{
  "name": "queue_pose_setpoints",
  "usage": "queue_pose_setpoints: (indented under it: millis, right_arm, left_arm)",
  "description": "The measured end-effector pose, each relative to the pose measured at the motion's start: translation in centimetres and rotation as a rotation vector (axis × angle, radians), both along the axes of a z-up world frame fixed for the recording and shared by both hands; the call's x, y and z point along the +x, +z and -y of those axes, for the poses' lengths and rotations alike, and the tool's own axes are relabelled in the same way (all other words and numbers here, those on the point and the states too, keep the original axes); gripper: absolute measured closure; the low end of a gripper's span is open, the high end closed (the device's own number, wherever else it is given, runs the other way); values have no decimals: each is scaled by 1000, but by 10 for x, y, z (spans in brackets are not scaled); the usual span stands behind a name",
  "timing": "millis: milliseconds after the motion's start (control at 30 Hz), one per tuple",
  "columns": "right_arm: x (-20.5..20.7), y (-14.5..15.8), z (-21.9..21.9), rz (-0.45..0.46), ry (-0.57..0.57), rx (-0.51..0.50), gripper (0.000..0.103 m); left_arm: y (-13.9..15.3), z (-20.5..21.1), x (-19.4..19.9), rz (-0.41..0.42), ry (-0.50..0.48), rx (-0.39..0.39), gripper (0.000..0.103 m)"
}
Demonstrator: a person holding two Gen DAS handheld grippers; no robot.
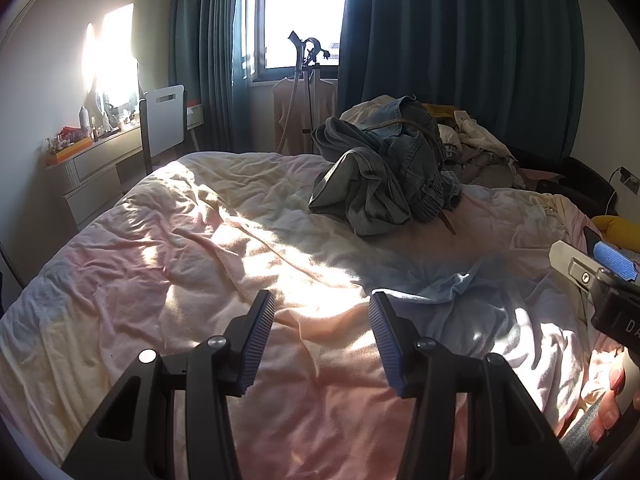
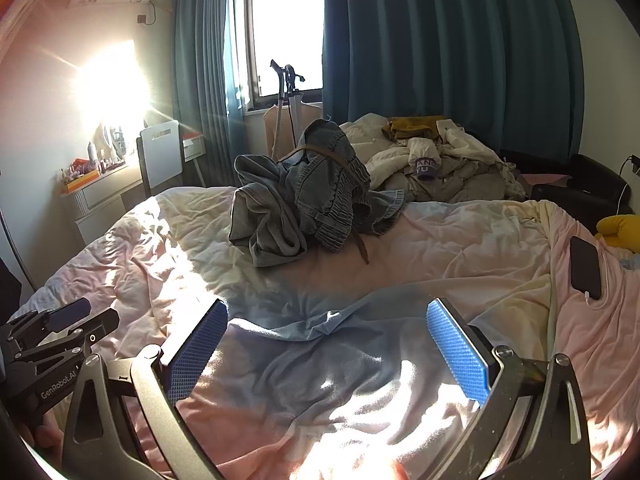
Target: Fold clothes
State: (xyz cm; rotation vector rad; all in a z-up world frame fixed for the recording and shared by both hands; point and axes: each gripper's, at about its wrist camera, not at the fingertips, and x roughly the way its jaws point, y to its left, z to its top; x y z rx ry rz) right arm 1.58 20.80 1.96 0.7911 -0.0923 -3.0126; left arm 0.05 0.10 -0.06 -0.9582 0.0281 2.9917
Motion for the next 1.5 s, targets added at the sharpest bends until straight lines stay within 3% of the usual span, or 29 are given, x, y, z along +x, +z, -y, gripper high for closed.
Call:
queue_pose_setpoints:
  millis: [1500]
  right_arm:
    - [1,-1,1,4,-7,-3,1]
  left_arm:
    - [-6,-2,-3,28,-25,37,52]
